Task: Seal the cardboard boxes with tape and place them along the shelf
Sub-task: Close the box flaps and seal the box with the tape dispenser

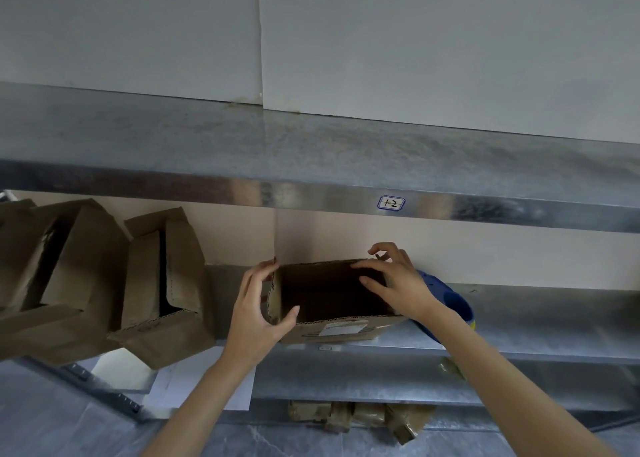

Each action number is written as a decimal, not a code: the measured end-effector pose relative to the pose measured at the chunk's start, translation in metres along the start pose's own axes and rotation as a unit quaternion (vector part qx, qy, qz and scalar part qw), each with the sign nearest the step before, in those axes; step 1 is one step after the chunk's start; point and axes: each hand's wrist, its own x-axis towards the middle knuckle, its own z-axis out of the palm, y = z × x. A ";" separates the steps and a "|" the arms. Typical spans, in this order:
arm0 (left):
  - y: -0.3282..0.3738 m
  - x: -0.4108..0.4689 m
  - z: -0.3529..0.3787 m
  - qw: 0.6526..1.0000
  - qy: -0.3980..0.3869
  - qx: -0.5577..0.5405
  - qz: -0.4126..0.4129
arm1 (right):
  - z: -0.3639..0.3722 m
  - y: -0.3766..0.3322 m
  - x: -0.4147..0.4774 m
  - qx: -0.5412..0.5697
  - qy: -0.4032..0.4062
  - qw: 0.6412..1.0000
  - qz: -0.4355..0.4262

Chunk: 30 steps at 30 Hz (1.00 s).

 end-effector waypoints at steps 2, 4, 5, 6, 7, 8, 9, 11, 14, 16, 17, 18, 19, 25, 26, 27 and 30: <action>0.000 0.000 0.000 1.000 -0.003 -0.001 -0.003 | 0.001 0.000 0.002 -0.005 0.003 1.000 0.007; 0.000 0.000 0.000 1.000 -0.007 -0.003 -0.005 | 0.002 -0.001 0.004 -0.003 0.005 1.000 0.016; -0.001 0.000 0.000 1.000 -0.010 -0.006 -0.006 | 0.002 -0.001 0.006 -0.001 0.004 1.000 0.020; -0.002 -0.001 0.000 1.000 -0.014 -0.009 -0.007 | 0.002 -0.002 0.007 0.001 0.003 1.000 0.024; -0.003 -0.001 0.000 1.000 -0.022 -0.015 -0.008 | 0.002 -0.002 0.009 0.002 0.002 1.000 0.029; -0.004 -0.002 0.000 0.999 -0.033 -0.022 -0.010 | 0.002 -0.003 0.011 0.003 0.000 0.999 0.033; -0.006 -0.004 0.001 0.998 -0.048 -0.029 -0.011 | 0.002 -0.003 0.013 0.005 -0.002 0.999 0.039; -0.008 -0.007 0.002 0.997 -0.074 -0.033 -0.013 | 0.002 -0.005 0.016 0.016 -0.001 0.999 0.051; -0.009 -0.006 0.000 0.994 -0.094 -0.034 -0.030 | 0.001 -0.006 0.017 0.023 0.000 0.998 0.052; -0.008 -0.002 -0.002 0.992 -0.114 -0.039 -0.049 | 0.001 -0.005 0.013 0.036 0.000 0.998 0.043; -0.007 0.000 -0.002 0.990 -0.126 -0.039 -0.056 | 0.002 -0.004 0.010 0.049 -0.001 0.998 0.039; -0.007 0.003 -0.002 0.987 -0.141 -0.034 -0.062 | 0.002 -0.003 0.008 0.066 -0.003 0.997 0.037; -0.007 0.006 -0.002 0.985 -0.157 -0.027 -0.068 | 0.001 -0.001 0.005 0.084 -0.006 0.996 0.036; -0.016 0.018 0.003 0.972 -0.208 0.068 -0.091 | -0.005 0.010 -0.007 0.168 -0.092 0.981 0.042; -0.017 0.020 0.004 0.972 -0.205 0.076 -0.086 | -0.004 0.012 -0.008 0.162 -0.108 0.980 0.047; -0.018 0.021 0.004 0.973 -0.200 0.079 -0.080 | -0.003 0.013 -0.009 0.153 -0.117 0.980 0.050; -0.019 0.022 0.003 0.978 -0.179 0.073 -0.080 | -0.004 0.013 -0.008 0.126 -0.130 0.983 0.040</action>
